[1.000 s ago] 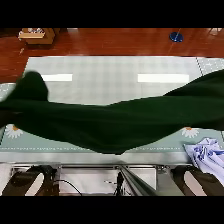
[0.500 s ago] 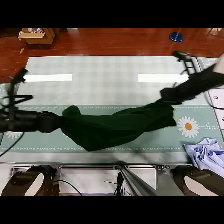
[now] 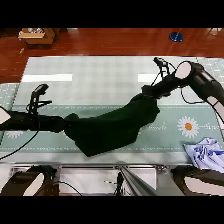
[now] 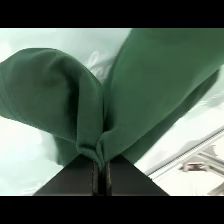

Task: Fold the shirts.

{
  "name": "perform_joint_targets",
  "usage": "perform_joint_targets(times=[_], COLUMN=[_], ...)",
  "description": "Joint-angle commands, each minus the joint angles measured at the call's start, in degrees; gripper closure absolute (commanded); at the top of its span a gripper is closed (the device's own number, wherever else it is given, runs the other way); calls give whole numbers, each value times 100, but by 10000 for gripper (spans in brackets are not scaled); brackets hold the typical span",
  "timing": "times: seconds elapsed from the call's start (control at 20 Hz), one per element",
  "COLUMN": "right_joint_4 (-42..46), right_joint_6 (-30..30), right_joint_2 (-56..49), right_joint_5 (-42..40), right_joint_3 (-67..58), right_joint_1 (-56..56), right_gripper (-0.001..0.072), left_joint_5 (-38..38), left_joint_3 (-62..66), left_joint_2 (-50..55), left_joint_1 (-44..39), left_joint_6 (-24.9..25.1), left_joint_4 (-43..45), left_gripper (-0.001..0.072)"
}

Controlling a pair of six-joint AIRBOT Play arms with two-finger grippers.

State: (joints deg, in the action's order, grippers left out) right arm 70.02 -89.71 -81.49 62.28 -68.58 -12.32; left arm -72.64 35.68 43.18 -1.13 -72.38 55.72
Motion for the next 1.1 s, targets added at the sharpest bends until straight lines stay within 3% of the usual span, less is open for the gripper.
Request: perform_joint_targets(times=[0.0,0.15,0.25,0.35,0.5,0.85,1.05], right_joint_4=[52,1368,1768,1025,-887,-2481,-2848], right_joint_6=[470,584,529,682,1377,2380,2435], right_joint_2=[-33,334,415,319,81,-518,-855], right_joint_5=[-308,225,560,662,688,715,640], right_joint_3=[-83,-367,-363,-184,323,1014,1014], right_joint_1=[72,544,1255,2159,3211,3248,3012], right_gripper=[324,323,322,289,156,159,159], left_joint_5=[70,66,63,66,66,66,66], left_joint_3=[-44,-42,-42,-42,-42,-42,-42], left_joint_2=[214,262,262,262,264,267,267], left_joint_1=[4,2,2,2,2,2,2], left_joint_6=[35,33,11,11,4,-52,-50], left_joint_4=[210,356,387,387,387,387,387], left_gripper=[677,677,677,677,677,677,677])
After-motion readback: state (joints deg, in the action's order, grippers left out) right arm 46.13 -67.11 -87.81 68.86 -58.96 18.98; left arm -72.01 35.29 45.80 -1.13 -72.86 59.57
